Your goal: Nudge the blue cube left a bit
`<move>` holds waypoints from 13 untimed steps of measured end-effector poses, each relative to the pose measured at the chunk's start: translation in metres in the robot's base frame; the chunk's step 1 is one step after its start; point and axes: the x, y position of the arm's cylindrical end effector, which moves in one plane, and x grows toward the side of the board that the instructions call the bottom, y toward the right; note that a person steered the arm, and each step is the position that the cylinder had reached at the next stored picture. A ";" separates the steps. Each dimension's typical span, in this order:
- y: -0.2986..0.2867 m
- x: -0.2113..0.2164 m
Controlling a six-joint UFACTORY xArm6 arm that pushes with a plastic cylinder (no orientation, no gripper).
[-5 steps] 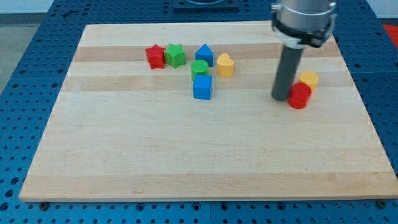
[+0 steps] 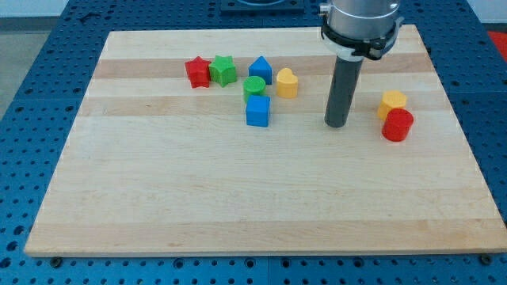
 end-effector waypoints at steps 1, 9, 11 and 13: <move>-0.004 0.000; -0.067 -0.001; -0.074 -0.001; -0.115 0.015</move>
